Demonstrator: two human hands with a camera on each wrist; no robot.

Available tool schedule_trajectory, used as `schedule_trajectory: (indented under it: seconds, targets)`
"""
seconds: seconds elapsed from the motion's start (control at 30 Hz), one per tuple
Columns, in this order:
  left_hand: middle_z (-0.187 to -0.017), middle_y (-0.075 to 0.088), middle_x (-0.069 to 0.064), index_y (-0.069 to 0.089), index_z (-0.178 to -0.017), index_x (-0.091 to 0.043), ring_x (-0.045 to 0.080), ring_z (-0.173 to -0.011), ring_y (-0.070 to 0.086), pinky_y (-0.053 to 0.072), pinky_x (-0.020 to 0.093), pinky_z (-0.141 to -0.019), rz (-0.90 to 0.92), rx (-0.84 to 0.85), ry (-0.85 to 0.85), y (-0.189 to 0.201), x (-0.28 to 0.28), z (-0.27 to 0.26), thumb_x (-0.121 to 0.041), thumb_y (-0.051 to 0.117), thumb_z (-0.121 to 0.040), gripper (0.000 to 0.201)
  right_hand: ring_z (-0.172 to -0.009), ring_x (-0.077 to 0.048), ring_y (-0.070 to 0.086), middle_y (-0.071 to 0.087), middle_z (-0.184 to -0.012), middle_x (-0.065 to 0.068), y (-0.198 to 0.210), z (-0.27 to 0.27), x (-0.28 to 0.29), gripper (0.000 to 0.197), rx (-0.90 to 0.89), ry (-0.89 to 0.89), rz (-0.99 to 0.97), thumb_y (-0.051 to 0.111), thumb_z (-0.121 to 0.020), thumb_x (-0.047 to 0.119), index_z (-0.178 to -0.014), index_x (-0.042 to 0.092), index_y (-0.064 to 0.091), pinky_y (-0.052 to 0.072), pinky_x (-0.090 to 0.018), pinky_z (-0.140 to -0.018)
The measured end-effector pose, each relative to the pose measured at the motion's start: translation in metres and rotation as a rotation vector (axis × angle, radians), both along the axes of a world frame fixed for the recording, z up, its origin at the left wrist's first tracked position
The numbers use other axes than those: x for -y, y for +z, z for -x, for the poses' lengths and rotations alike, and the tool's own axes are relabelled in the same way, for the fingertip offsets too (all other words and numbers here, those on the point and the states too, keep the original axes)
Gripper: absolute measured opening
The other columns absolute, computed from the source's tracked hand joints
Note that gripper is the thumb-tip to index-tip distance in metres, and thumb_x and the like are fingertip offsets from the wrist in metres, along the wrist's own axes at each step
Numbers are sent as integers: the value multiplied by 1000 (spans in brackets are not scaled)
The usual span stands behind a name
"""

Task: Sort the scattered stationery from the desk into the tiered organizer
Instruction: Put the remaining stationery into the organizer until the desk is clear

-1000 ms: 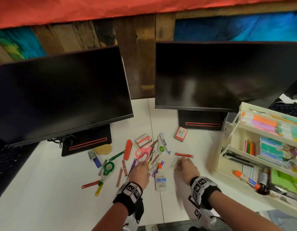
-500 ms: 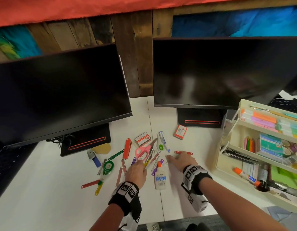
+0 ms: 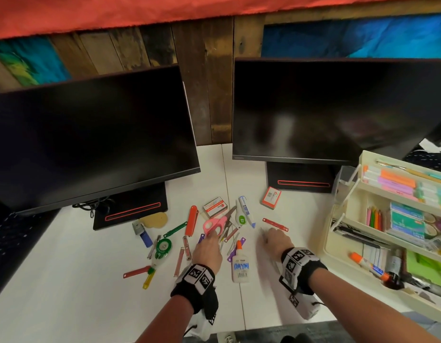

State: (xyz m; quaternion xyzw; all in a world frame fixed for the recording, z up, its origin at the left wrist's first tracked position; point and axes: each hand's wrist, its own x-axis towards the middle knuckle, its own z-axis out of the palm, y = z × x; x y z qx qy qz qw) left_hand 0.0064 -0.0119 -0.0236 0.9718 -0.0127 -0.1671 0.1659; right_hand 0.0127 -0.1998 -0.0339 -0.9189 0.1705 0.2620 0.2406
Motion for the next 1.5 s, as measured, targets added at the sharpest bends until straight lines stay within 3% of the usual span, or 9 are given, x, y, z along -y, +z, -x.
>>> schedule_trajectory:
  seconds: [0.23, 0.4, 0.53, 0.63, 0.8, 1.07, 1.23, 1.33, 1.5]
  targets:
    - [-129, 53, 12, 32, -138, -8, 29, -115, 56, 46, 35, -89, 50, -41, 99, 1, 5, 2, -6, 38, -95, 43, -56, -16, 61, 63, -66, -5, 6, 10, 30, 2, 178, -366, -466, 60, -85, 4, -86, 5, 58, 53, -23, -61]
    - [-125, 56, 12, 33, -133, -6, 26, -109, 60, 49, 31, -81, 33, -77, 91, -1, 8, 2, -32, 40, -98, 44, -53, -19, 65, 62, -70, -14, -2, 28, 36, 30, 40, -398, -638, 39, -89, -14, -115, -1, 46, 58, -27, -56]
    - [-123, 57, 11, 35, -131, -3, 24, -111, 59, 50, 30, -83, -3, -137, 84, -7, 14, -1, -45, 54, -91, 61, -54, -19, 56, 61, -75, -12, 4, 40, 30, 18, -61, -249, -457, 46, -90, 5, -106, 5, 37, 48, -26, -47]
    - [-125, 56, 12, 35, -130, -3, 25, -112, 59, 50, 31, -84, -2, -157, 72, -8, 19, -4, -43, 59, -89, 62, -72, -23, 52, 56, -90, -10, 2, 42, 23, 17, -54, -107, -224, 45, -91, 23, -95, 10, 34, 40, -28, -60]
    - [-126, 55, 13, 36, -128, -4, 27, -113, 58, 48, 32, -86, -21, -161, 30, -3, 26, -7, -42, 60, -88, 61, -104, -32, 56, 55, -115, -16, -5, 43, 8, 17, -42, -66, -86, 34, -96, 27, -104, 11, 32, 36, -30, -75]
    - [-125, 59, 13, 45, -126, -3, 27, -114, 59, 50, 34, -93, -109, -198, -29, -5, 39, -13, -17, 56, -93, 37, -101, -27, 59, 57, -113, -8, -8, 34, 4, 22, -39, 67, 104, 38, -96, 21, -115, 11, 40, 42, -32, -74]
    - [-128, 55, 15, 40, -129, -1, 28, -118, 55, 45, 33, -95, -120, -222, -138, -4, 37, -12, -17, 48, -96, 37, -113, -29, 54, 56, -123, -11, 4, 25, 8, 36, -160, 157, 68, 32, -97, 29, -126, 8, 38, 43, -35, -90]
    - [-124, 57, 17, 36, -131, -2, 31, -114, 57, 45, 36, -91, -134, -222, -179, -3, 30, -9, -12, 42, -95, 37, -98, -26, 57, 55, -119, -12, 12, 17, 9, 30, -154, 146, -7, 31, -98, 24, -122, 7, 38, 45, -33, -78]
    - [-113, 62, 19, 38, -126, -3, 34, -104, 60, 46, 35, -80, -78, -204, -192, -2, 4, -10, -12, 36, -94, 33, -54, -14, 38, 46, -74, -5, 17, -2, -1, 15, -137, -149, -537, 30, -101, 21, -90, 13, 36, 36, -23, -45]
